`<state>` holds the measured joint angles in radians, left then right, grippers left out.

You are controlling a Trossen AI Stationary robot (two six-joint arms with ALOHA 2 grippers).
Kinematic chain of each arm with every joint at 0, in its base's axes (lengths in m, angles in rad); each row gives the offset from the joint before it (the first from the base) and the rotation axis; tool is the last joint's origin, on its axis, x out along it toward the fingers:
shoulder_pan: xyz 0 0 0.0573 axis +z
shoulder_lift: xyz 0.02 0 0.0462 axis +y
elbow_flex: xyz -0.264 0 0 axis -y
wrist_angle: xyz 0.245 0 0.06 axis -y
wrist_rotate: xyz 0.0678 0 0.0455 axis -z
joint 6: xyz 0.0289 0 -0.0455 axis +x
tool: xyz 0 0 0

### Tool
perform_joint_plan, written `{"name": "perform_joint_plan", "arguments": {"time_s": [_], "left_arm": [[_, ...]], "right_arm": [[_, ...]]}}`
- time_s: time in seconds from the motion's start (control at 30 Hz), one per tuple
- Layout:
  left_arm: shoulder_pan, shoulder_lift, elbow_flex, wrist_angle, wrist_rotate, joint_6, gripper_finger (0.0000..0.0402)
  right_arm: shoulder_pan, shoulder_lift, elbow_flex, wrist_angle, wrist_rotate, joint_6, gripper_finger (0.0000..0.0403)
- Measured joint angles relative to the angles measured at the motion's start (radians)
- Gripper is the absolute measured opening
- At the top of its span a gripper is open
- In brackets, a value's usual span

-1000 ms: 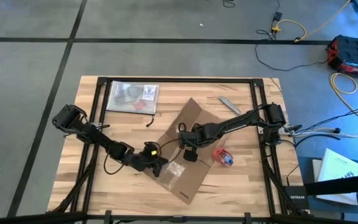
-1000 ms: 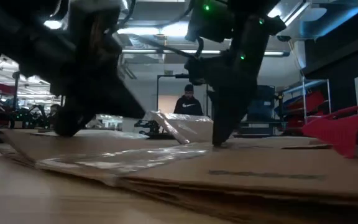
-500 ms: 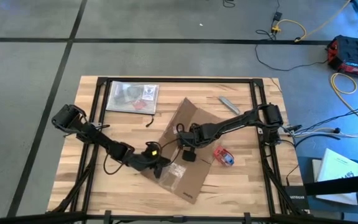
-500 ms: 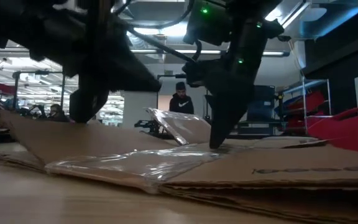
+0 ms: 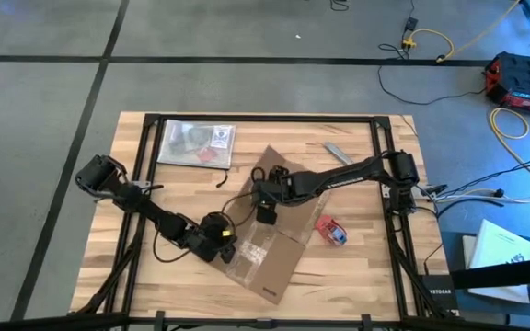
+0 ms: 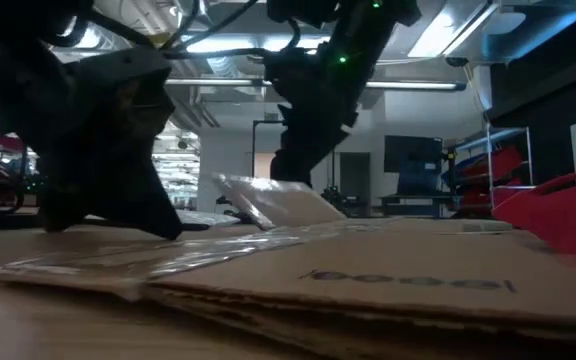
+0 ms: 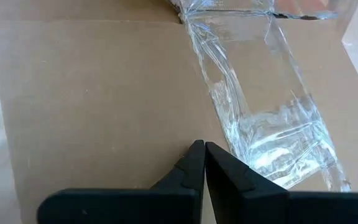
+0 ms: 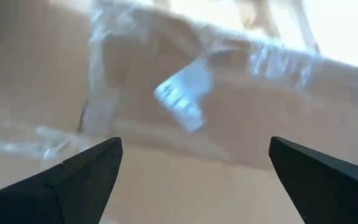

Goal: Unpack boxes
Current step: Break down the box until it is fully flat

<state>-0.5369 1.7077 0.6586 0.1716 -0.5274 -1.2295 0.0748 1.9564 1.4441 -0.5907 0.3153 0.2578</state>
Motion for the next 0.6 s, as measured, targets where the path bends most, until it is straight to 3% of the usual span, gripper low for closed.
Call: {"name": "perform_joint_plan", "arguments": {"time_s": [0.23,0.47,0.6], "left_arm": [[-0.035,0.0,0.0,-0.017,0.0,-0.104,0.0],[-0.062,-0.001,0.0,-0.032,0.001,-0.148,0.0],[-0.069,-0.002,0.001,-0.044,0.003,-0.187,0.0]], "right_arm": [[-0.094,0.04,0.0,0.084,-0.003,-0.001,0.0395],[-0.172,0.141,0.0,0.137,-0.212,0.032,0.0395],[-0.174,0.189,0.007,0.14,-0.253,0.038,0.0395]]}}
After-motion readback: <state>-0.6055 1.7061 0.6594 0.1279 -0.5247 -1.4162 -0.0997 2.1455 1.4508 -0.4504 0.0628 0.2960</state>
